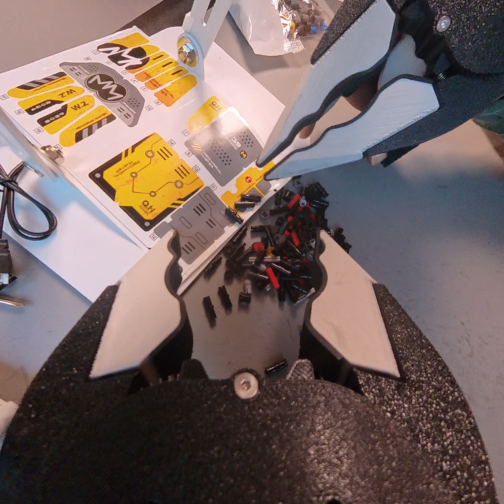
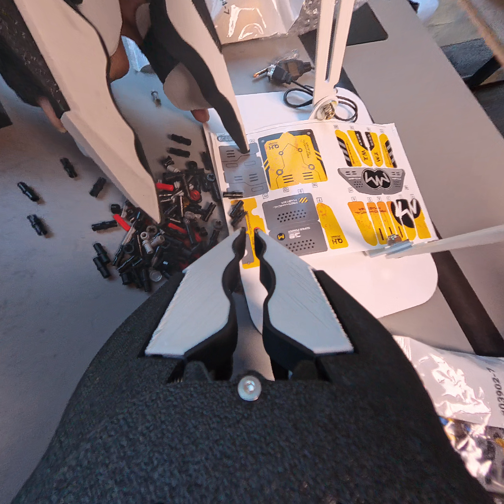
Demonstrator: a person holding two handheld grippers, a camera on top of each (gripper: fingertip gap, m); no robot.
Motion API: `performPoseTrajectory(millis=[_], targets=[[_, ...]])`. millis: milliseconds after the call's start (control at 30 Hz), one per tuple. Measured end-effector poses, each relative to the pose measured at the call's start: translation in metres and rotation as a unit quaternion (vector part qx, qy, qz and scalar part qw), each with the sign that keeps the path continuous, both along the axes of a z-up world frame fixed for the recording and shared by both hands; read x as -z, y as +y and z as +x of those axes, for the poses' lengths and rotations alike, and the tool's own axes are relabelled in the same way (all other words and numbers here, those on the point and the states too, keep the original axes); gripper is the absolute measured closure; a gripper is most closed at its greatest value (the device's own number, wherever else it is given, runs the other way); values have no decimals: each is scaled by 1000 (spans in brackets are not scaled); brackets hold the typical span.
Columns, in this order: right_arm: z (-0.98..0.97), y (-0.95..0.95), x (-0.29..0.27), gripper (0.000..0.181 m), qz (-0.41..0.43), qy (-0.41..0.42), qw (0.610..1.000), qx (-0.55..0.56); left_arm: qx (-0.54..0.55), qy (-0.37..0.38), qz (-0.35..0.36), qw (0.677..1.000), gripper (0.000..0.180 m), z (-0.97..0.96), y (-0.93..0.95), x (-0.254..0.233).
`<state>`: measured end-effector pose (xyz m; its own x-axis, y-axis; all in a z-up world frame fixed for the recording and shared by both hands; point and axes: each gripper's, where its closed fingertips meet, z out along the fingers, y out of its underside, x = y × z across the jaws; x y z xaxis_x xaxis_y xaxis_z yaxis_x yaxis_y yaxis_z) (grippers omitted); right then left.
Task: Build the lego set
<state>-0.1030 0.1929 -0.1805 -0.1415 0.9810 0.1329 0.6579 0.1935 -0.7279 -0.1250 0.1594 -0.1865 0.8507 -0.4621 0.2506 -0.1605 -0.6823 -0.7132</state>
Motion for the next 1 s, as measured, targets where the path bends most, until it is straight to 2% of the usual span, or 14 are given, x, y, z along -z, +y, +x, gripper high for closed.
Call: performPoseTrajectory(millis=[133, 333, 567, 733, 833, 1000], targets=[[-17, 5, 8, 178, 28, -10, 1000, 6, 0, -2, 0, 1000, 82, 1, 0, 0], [-18, -22, 11, 181, 26, -28, 997, -61, 0, -4, 0, 1000, 81, 1, 0, 0], [-35, -6, 10, 180, 38, -18, 999, -21, -1, -5, 2, 1000, 80, 2, 0, 0], [-28, -27, 14, 181, 38, -45, 995, -79, -2, -6, 4, 1000, 79, 2, 0, 0], [-20, -34, 9, 181, 28, -34, 994, -98, -3, -4, 6, 1000, 79, 2, 0, 0], [-30, -13, 0, 181, 45, -9, 998, -48, -3, 5, 8, 1000, 79, 2, 0, 1]])
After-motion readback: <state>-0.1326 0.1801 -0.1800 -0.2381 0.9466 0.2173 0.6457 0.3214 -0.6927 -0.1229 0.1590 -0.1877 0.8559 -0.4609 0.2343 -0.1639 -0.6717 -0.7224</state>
